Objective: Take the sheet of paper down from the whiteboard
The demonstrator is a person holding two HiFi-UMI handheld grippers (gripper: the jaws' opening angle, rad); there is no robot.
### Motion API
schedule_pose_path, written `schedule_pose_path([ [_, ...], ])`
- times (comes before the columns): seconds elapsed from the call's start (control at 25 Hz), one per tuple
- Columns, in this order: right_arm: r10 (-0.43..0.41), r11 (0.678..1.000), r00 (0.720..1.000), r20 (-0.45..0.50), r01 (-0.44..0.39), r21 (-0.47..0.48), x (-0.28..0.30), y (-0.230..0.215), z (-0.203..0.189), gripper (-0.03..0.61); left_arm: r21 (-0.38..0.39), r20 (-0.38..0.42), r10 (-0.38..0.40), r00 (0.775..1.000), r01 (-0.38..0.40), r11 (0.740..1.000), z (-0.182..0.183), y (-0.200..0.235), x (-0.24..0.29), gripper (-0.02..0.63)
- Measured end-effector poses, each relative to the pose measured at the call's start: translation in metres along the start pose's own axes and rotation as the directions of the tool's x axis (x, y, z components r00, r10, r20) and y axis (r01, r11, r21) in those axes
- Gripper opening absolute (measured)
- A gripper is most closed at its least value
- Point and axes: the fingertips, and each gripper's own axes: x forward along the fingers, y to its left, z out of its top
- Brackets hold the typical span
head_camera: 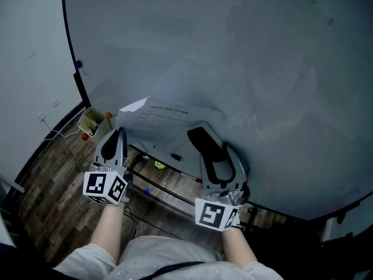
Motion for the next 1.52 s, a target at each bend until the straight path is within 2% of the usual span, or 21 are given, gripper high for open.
schedule_pose_path([
  [0.28, 0.001, 1.0, 1.0, 0.004, -0.001, 0.0, -0.001, 0.0, 0.002, 0.261, 0.005, 0.01, 0.015, 1.0, -0.015, 1.0, 0.003, 0.005, -0.001, 0.02],
  [0.64, 0.007, 1.0, 1.0, 0.009, -0.007, -0.004, -0.001, 0.001, 0.002, 0.261, -0.044, 0.017, 0.049, 0.999, -0.048, 0.998, 0.003, 0.014, -0.004, 0.02],
  [0.84, 0.008, 1.0, 1.0, 0.01, -0.008, -0.003, -0.002, 0.002, 0.002, 0.261, -0.09, 0.028, 0.087, 0.996, -0.084, 0.992, 0.006, 0.029, -0.01, 0.02],
  [1.0, 0.007, 1.0, 1.0, 0.011, -0.007, -0.005, -0.002, 0.002, 0.002, 0.261, -0.167, 0.026, 0.093, 0.995, -0.088, 0.982, 0.007, 0.038, -0.015, 0.018],
  [1.12, 0.009, 1.0, 1.0, 0.007, -0.009, -0.007, -0.001, -0.001, -0.004, 0.261, -0.207, -0.002, 0.093, 0.996, -0.091, 0.974, 0.002, 0.035, -0.011, 0.018],
  [1.52, 0.031, 1.0, 1.0, 0.006, -0.031, -0.004, 0.005, 0.001, -0.004, 0.261, -0.257, -0.138, 0.08, 0.987, -0.114, 0.96, -0.014, 0.024, -0.009, 0.018],
])
